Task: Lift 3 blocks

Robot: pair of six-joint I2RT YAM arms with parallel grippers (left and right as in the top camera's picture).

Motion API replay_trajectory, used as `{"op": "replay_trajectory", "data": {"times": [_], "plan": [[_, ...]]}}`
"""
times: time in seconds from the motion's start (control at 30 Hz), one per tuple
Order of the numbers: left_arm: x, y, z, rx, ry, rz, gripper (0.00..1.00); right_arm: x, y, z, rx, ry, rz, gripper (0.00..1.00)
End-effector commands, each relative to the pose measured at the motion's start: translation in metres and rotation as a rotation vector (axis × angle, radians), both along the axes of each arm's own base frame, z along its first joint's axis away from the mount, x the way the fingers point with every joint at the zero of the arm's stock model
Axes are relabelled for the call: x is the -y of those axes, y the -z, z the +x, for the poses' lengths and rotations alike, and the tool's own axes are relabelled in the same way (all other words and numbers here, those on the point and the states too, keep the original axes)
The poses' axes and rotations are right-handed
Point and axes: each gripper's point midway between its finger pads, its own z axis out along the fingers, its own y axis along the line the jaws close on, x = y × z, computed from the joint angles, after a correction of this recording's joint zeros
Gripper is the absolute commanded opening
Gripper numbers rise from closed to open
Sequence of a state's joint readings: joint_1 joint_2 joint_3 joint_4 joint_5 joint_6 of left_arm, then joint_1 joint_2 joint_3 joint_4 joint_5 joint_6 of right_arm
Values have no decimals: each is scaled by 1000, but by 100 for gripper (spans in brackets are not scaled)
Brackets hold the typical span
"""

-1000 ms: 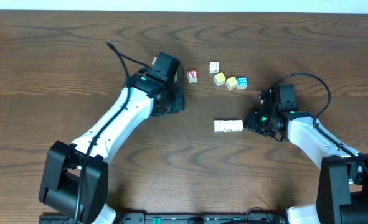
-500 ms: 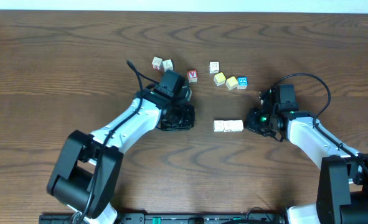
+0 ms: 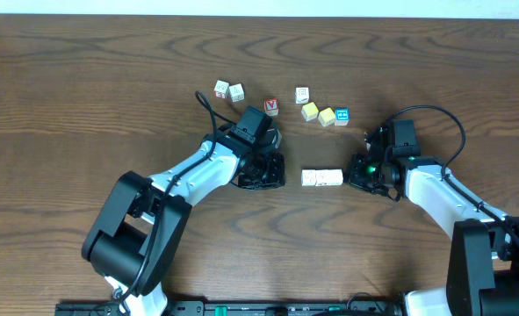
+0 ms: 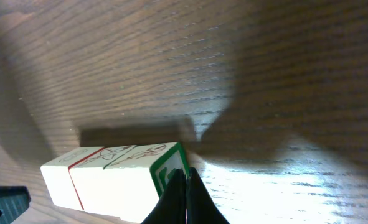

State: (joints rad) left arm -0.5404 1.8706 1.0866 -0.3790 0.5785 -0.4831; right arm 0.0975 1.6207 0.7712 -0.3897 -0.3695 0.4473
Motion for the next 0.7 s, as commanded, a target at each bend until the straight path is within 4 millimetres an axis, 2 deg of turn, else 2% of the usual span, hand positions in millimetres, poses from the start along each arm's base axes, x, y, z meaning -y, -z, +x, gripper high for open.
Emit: {"op": "replay_trajectory", "data": {"times": [0.0,0.13,0.37,0.67], "plan": [[5,3,-4,-30,7,-32,7,-9,-2,-1,26,-77,24,1],[6,3,-3,-24,7,-35,7,-6,-2,-1,30,-78,28,1],[3,3,0,-24,-4,-35,7,13,-2,-1,24,-59,43,1],[0,3,2,-25,-12,-35,7,21,-2,-3,28,-35,88,1]]}}
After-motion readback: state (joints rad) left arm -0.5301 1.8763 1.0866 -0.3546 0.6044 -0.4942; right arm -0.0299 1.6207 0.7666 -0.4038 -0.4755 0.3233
